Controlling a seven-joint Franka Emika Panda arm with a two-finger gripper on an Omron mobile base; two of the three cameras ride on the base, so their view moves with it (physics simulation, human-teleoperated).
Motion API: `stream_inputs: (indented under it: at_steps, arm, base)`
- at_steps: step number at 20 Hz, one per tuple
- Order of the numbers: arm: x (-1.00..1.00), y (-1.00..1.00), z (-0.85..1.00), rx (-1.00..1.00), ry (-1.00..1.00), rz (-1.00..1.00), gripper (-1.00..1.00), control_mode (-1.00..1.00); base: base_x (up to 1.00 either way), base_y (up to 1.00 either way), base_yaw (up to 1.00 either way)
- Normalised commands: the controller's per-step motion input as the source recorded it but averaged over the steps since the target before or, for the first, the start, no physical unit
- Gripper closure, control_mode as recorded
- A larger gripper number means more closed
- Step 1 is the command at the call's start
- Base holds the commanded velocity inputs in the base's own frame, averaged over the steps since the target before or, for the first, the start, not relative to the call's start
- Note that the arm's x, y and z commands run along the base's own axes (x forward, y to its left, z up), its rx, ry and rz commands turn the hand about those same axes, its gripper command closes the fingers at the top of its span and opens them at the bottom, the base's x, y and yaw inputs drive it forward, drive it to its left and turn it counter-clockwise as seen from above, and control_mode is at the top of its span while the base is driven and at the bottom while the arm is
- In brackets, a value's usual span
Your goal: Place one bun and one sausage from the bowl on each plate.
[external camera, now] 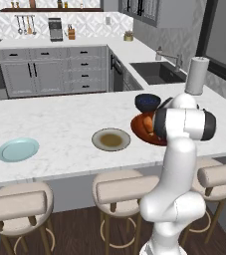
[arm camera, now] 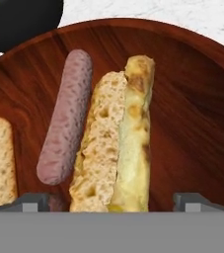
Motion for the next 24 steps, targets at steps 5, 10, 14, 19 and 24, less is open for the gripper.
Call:
stream_inputs:
  at_steps: [5, 10, 14, 19, 24]
  arm:
    - [0.03, -0.05, -0.18, 0.0, 0.0, 0.0, -1.0, -1.0]
    - [0.03, 0.0, -0.15, 0.0, 0.0, 0.0, 1.0, -1.0]
    - [0.02, 0.0, -0.02, 0.0, 0.0, 0.0, 1.0, -1.0]
    - [0.0, 0.0, 0.0, 0.0, 0.0, 0.0, 1.0, -1.0]
    - [-0.15, 0.0, 0.21, 0.0, 0.0, 0.0, 1.0, -1.0]
  base:
    - [0.0, 0.0, 0.0]
    - [0.0, 0.0, 0.0]
    - [0.0, 0.0, 0.0]
    - [0.0, 0.0, 0.0]
    - [0.0, 0.0, 0.0]
